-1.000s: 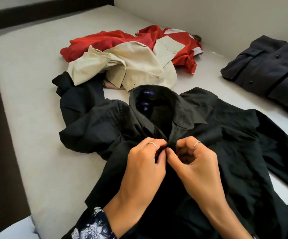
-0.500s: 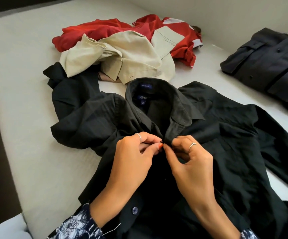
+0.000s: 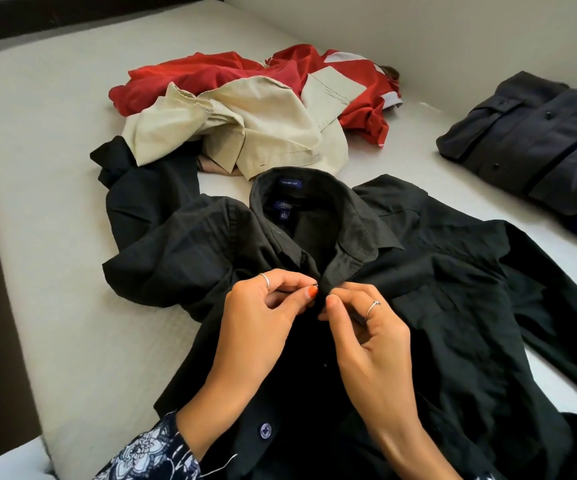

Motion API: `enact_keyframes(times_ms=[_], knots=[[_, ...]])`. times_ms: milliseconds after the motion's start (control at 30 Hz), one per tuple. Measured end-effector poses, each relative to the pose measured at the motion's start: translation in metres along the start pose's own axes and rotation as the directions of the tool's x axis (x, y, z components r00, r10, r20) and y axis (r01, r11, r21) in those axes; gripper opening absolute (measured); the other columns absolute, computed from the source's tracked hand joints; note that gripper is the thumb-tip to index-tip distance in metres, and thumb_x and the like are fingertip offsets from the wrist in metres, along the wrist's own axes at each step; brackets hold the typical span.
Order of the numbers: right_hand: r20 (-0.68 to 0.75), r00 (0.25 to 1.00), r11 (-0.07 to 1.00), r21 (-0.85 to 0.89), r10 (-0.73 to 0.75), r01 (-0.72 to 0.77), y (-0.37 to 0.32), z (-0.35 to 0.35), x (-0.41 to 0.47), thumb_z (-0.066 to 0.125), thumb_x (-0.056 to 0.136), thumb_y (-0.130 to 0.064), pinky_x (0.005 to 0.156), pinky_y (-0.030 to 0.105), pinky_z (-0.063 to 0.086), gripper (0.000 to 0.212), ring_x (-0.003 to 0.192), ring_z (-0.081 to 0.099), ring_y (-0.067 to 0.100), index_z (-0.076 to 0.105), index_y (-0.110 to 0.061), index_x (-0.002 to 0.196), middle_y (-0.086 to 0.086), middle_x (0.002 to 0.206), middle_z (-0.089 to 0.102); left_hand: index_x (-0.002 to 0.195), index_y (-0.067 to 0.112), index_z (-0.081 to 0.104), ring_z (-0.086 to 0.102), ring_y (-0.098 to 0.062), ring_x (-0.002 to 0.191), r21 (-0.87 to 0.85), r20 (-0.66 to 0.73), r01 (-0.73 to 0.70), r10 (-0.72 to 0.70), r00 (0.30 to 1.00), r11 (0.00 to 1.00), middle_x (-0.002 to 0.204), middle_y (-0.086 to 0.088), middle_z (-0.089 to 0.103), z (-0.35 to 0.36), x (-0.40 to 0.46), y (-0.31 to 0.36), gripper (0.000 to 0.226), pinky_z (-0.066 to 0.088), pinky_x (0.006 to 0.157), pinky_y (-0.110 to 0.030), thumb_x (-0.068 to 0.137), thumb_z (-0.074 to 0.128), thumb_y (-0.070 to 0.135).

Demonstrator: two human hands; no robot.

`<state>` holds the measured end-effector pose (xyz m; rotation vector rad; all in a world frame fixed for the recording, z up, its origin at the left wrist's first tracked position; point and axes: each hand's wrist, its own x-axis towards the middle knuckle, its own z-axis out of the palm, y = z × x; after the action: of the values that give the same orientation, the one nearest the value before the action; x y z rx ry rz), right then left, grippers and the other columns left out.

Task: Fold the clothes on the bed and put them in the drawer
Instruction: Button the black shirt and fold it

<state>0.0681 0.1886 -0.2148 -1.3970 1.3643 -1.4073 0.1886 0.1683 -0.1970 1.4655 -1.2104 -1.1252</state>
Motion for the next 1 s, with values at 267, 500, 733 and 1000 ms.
enact_keyframes(times_ms=[267, 500, 733, 1000], knots=[[0.068, 0.972, 0.970, 0.077, 0.223, -0.228, 0.009, -0.006, 0.008, 0.063, 0.088, 0.001, 0.070, 0.021, 0.055, 0.010, 0.072, 0.071, 0.013, 0.067, -0.008, 0.091, 0.003, 0.080, 0.073, 0.088, 0.018, 0.075, 0.071, -0.004, 0.076, 0.043, -0.008, 0.021, -0.021, 1.000, 0.999, 0.079, 0.005, 0.075, 0.004, -0.005, -0.001, 0.011, 0.056, 0.073, -0.018, 0.084, 0.070, 0.010], [0.034, 0.994, 0.989, -0.112, 0.104, -0.099, 0.009, -0.004, 0.005, 0.066, 0.087, -0.006, 0.064, 0.017, 0.052, 0.020, 0.072, 0.068, 0.010, 0.060, -0.025, 0.086, -0.004, 0.079, 0.067, 0.095, 0.023, 0.073, 0.070, 0.000, 0.082, -0.024, 0.021, 0.084, -0.083, 0.996, 0.996, 0.084, 0.009, 0.075, 0.008, -0.013, -0.001, 0.013, 0.054, 0.074, -0.014, 0.085, 0.070, 0.016], [0.011, 0.985, 0.953, -0.252, -0.170, 0.167, 0.013, -0.003, 0.003, 0.067, 0.084, -0.005, 0.063, 0.013, 0.050, 0.008, 0.074, 0.063, 0.004, 0.065, -0.012, 0.087, -0.010, 0.084, 0.061, 0.091, 0.021, 0.073, 0.070, -0.001, 0.075, -0.066, -0.006, 0.117, -0.117, 0.993, 0.991, 0.078, 0.008, 0.075, 0.012, -0.013, 0.004, 0.014, 0.052, 0.066, -0.010, 0.077, 0.076, 0.021], [0.028, 0.956, 0.895, -0.344, -0.293, 0.284, 0.015, -0.005, 0.004, 0.065, 0.082, -0.007, 0.066, 0.014, 0.050, 0.006, 0.076, 0.061, 0.005, 0.066, -0.005, 0.088, -0.004, 0.086, 0.060, 0.085, 0.023, 0.074, 0.071, -0.005, 0.076, -0.057, -0.019, 0.141, -0.142, 0.990, 0.988, 0.077, 0.007, 0.075, 0.015, -0.016, -0.002, 0.011, 0.055, 0.070, -0.018, 0.080, 0.074, 0.033]])
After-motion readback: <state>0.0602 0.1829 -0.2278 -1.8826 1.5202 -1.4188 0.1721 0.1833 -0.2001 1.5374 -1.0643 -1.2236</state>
